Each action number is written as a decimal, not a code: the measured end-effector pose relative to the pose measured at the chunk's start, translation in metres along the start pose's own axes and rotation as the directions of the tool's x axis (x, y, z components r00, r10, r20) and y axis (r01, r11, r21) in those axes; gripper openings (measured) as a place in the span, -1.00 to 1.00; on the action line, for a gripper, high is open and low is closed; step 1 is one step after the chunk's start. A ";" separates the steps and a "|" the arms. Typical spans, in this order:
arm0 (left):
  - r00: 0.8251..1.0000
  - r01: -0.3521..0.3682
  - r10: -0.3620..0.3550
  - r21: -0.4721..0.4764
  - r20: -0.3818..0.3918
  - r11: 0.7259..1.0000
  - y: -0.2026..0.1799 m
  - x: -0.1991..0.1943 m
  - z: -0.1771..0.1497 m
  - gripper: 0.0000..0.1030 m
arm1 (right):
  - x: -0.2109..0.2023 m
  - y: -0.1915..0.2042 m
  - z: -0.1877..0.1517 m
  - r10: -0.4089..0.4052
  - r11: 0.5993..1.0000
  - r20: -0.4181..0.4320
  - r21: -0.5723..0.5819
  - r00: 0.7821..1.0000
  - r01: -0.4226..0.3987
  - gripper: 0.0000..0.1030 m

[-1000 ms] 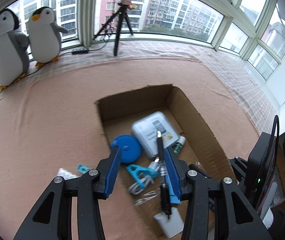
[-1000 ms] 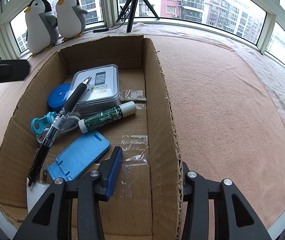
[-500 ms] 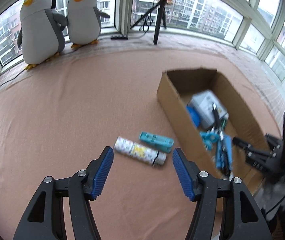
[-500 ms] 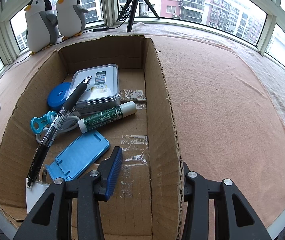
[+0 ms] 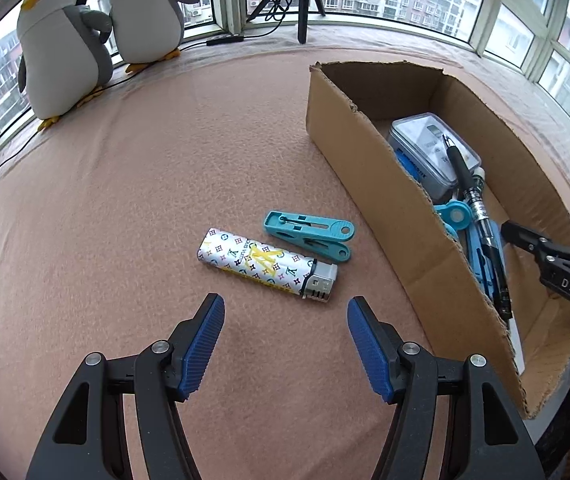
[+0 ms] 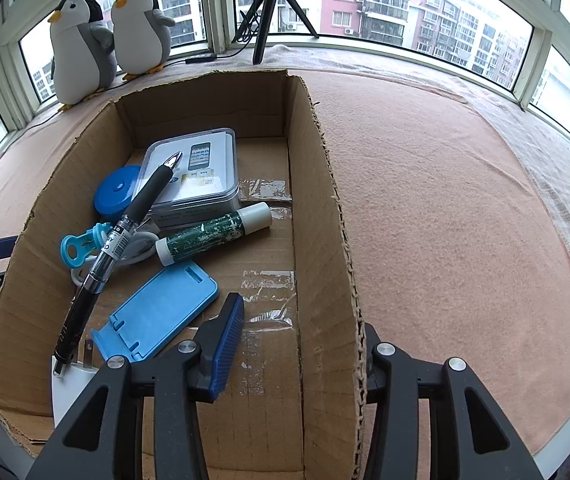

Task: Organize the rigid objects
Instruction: 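Move the left tool to the patterned lighter and close on it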

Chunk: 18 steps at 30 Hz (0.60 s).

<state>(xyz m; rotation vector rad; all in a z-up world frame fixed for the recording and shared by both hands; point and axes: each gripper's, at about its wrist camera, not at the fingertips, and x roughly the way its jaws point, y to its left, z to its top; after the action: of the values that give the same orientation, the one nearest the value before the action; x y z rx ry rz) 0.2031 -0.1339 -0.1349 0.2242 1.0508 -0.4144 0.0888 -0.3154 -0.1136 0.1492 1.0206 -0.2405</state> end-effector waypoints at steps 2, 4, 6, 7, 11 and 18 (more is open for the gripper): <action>1.000 -0.021 0.021 0.009 -0.004 1.000 -0.001 0.005 0.003 0.31 | 0.000 0.000 0.000 0.001 1.000 0.000 0.001 1.000 -0.001 -0.21; 0.999 -0.037 0.037 0.022 -0.009 0.999 -0.002 0.009 0.005 0.31 | 0.000 0.000 0.000 0.001 1.000 0.000 0.001 1.000 -0.001 -0.21; 0.998 -0.053 0.054 0.033 -0.011 0.998 -0.004 0.012 0.006 0.31 | 0.000 0.000 0.000 0.000 1.000 0.000 0.000 1.000 0.000 -0.21; 0.998 -0.058 0.058 0.036 -0.011 0.998 -0.005 0.013 0.006 0.31 | 0.000 0.000 0.000 0.000 1.000 0.000 0.000 1.000 0.000 -0.21; 0.998 -0.059 0.059 0.032 -0.006 0.998 -0.004 0.015 0.009 0.31 | 0.000 0.000 0.000 0.000 1.000 0.000 0.003 1.000 0.000 -0.21; 0.994 -0.108 0.108 -0.026 0.002 0.994 0.021 0.017 0.015 0.34 | 0.000 0.000 0.000 0.000 1.000 0.000 0.003 1.000 0.000 -0.21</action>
<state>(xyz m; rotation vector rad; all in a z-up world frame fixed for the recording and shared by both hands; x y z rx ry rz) 0.2312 -0.1243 -0.1434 0.2565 1.0350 -0.3034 0.0890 -0.3156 -0.1136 0.1517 1.0199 -0.2415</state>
